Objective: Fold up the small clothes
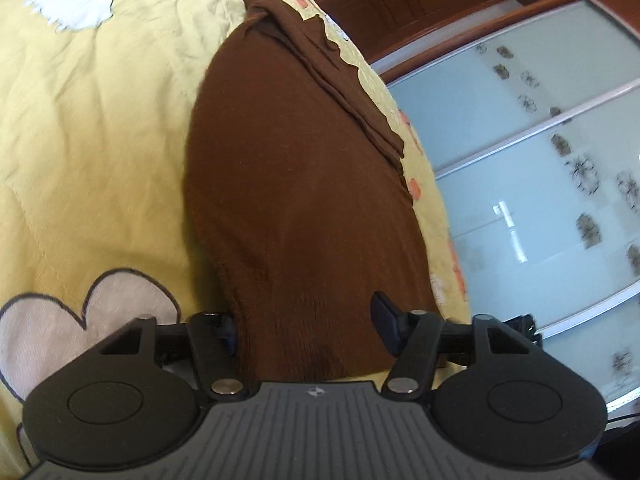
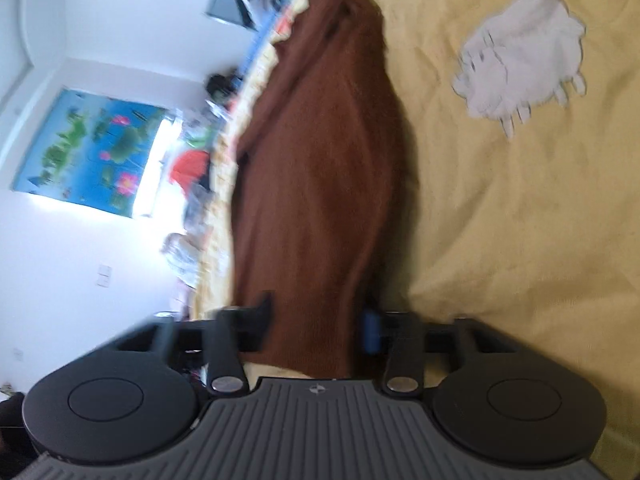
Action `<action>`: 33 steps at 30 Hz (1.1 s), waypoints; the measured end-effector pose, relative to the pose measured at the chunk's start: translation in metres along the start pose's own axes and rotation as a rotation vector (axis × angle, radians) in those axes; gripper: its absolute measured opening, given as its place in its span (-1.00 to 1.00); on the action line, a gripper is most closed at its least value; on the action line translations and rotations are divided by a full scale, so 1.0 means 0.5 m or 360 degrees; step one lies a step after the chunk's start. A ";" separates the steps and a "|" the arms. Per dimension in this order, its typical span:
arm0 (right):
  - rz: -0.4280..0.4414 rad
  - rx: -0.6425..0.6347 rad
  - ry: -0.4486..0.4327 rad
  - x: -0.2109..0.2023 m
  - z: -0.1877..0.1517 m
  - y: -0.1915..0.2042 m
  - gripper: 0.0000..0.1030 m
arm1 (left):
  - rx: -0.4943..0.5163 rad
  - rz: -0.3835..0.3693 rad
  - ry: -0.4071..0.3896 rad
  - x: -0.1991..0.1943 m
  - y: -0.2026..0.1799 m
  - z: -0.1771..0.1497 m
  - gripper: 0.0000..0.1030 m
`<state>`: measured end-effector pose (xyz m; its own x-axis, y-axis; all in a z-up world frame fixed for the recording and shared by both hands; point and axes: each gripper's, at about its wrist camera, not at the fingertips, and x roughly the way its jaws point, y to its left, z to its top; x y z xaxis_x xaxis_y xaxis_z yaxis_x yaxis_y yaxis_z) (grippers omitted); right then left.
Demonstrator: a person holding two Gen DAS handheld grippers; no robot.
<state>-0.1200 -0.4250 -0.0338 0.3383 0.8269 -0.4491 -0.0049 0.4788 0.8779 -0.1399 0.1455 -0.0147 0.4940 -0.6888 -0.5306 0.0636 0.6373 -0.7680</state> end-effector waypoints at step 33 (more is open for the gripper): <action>0.0165 -0.0029 -0.0624 0.133 0.647 0.040 -0.76 | 0.0283 0.0009 -0.0558 0.266 -0.114 0.650 -0.91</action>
<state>0.2066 -0.4556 0.0076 0.6684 0.6977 -0.2578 -0.0734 0.4069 0.9105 0.2038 0.1300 0.0752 0.7589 -0.5449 -0.3566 0.1942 0.7120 -0.6747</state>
